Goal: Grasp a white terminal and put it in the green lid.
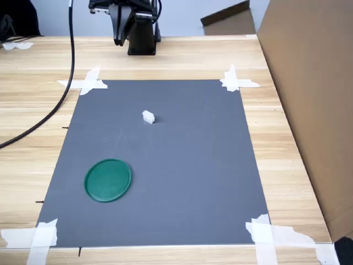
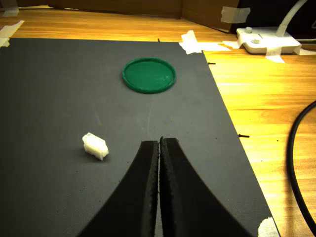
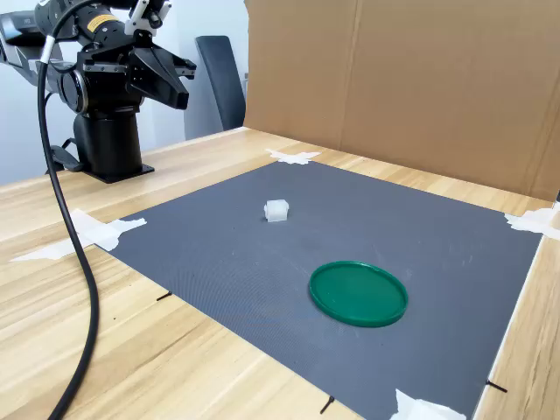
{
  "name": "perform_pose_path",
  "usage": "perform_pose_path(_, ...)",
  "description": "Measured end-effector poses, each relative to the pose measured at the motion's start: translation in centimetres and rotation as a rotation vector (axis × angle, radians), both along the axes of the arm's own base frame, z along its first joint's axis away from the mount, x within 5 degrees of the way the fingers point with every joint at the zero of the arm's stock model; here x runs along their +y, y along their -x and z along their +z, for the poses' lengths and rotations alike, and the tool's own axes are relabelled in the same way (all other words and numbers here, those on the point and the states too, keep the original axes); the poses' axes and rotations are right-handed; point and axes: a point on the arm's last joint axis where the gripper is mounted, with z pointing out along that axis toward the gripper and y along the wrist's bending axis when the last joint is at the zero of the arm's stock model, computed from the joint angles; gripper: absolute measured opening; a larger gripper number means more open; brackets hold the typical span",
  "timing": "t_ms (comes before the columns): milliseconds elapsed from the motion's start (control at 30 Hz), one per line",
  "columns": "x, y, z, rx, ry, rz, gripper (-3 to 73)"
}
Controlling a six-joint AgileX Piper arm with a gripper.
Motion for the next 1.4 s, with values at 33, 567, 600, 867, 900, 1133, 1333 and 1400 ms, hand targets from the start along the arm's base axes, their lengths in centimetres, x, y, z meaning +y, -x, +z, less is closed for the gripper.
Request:
perform_pose_path(33, 0.0, 0.0, 0.0, 0.0, 0.0, 0.0, -2.8)
perform_pose_path(567, 0.0, 0.0, 0.0, 0.0, 0.0, 0.0, -2.8)
perform_pose_path(600, 0.0, 0.0, 0.0, 0.0, 0.0, 0.0, -2.8)
perform_pose_path(867, 0.0, 0.0, 0.0, 0.0, 0.0, 0.0, -2.8)
perform_pose_path(900, 0.0, 0.0, 0.0, 0.0, 0.0, 0.0, -2.8)
perform_pose_path(1133, 0.0, -0.3, 0.0, 0.037, -0.001, 0.0, -2.8)
perform_pose_path(1333, 0.0, -1.1, 1.4, 0.095, 0.005, 0.001, -2.8)
perform_pose_path(1400, -0.1, -1.8, 2.3, 0.136, 0.059, 0.013, -2.8)
